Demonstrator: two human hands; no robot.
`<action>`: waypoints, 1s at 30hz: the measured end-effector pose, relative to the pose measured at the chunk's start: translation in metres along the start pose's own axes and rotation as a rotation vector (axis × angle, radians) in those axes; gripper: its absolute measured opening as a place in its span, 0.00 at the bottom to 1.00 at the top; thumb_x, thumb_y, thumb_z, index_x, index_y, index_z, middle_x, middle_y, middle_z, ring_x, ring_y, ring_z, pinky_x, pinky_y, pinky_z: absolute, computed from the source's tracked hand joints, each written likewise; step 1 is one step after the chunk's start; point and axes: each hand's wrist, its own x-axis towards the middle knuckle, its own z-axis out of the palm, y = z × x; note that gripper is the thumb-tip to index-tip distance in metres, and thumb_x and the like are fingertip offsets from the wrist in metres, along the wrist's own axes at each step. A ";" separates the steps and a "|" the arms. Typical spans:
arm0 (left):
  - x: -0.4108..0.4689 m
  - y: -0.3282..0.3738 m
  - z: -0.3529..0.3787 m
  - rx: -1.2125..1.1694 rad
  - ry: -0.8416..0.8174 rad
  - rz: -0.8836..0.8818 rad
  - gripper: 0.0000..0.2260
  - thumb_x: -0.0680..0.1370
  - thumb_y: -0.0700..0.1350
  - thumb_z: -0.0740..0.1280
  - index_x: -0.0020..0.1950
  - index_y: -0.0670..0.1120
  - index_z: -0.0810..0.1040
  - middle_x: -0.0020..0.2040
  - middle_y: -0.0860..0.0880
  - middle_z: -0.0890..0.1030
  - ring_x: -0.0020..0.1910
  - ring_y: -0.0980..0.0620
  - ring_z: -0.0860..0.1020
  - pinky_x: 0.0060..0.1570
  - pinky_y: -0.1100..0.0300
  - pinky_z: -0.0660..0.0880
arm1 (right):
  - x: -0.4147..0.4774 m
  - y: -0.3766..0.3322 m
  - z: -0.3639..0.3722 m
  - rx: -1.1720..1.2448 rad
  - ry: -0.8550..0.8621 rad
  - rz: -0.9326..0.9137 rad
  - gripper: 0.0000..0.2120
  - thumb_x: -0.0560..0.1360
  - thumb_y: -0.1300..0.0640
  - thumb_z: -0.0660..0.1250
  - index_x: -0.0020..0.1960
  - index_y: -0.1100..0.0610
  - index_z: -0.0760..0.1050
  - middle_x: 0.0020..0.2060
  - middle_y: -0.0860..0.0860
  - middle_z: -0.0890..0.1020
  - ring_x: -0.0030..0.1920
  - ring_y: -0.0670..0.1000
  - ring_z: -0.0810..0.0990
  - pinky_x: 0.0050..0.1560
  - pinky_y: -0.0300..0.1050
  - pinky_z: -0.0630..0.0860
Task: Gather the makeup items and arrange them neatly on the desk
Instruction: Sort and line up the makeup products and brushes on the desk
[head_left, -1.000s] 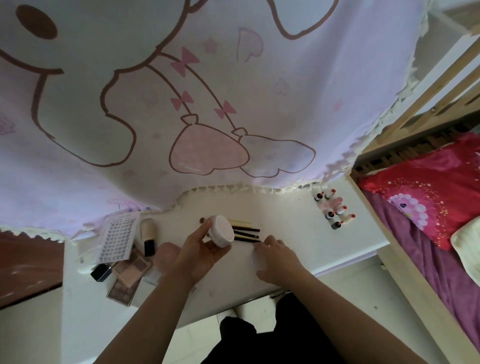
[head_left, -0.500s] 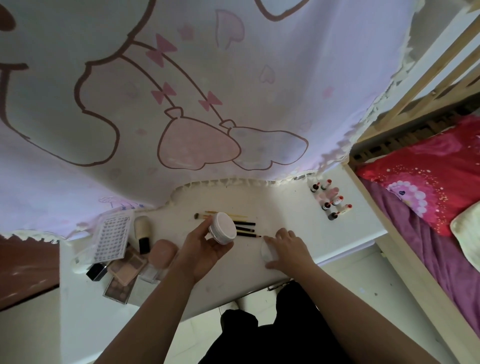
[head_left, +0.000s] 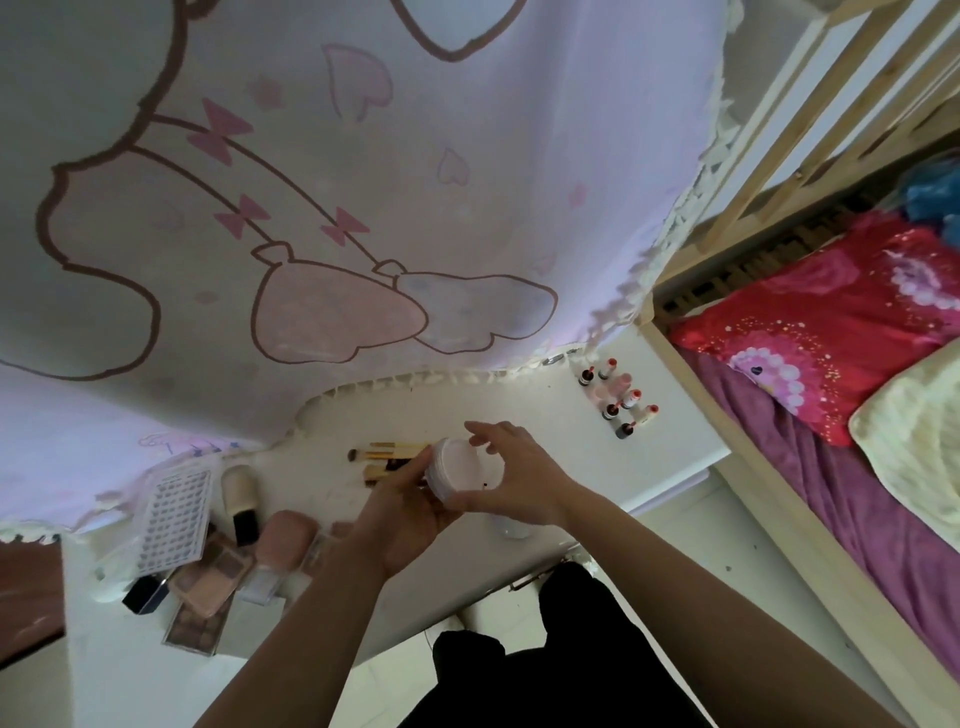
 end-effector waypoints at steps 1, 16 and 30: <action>0.002 0.000 0.004 0.015 -0.019 -0.012 0.20 0.77 0.49 0.67 0.64 0.39 0.78 0.64 0.38 0.78 0.59 0.42 0.79 0.57 0.50 0.78 | 0.000 -0.001 -0.001 -0.020 0.018 -0.008 0.46 0.62 0.29 0.73 0.74 0.44 0.64 0.63 0.41 0.72 0.61 0.44 0.69 0.64 0.45 0.70; 0.119 -0.013 0.028 1.919 0.204 0.347 0.22 0.85 0.51 0.52 0.78 0.47 0.61 0.80 0.44 0.55 0.78 0.45 0.53 0.76 0.51 0.53 | 0.030 0.080 -0.047 -0.352 0.302 0.353 0.42 0.66 0.38 0.71 0.74 0.55 0.63 0.66 0.54 0.69 0.66 0.57 0.68 0.66 0.52 0.68; 0.139 0.010 0.015 2.187 0.070 0.148 0.29 0.81 0.39 0.55 0.81 0.49 0.51 0.81 0.53 0.44 0.79 0.51 0.45 0.75 0.54 0.58 | 0.071 0.104 -0.028 -0.411 0.300 0.223 0.39 0.74 0.54 0.71 0.78 0.62 0.56 0.73 0.60 0.65 0.71 0.60 0.66 0.67 0.54 0.69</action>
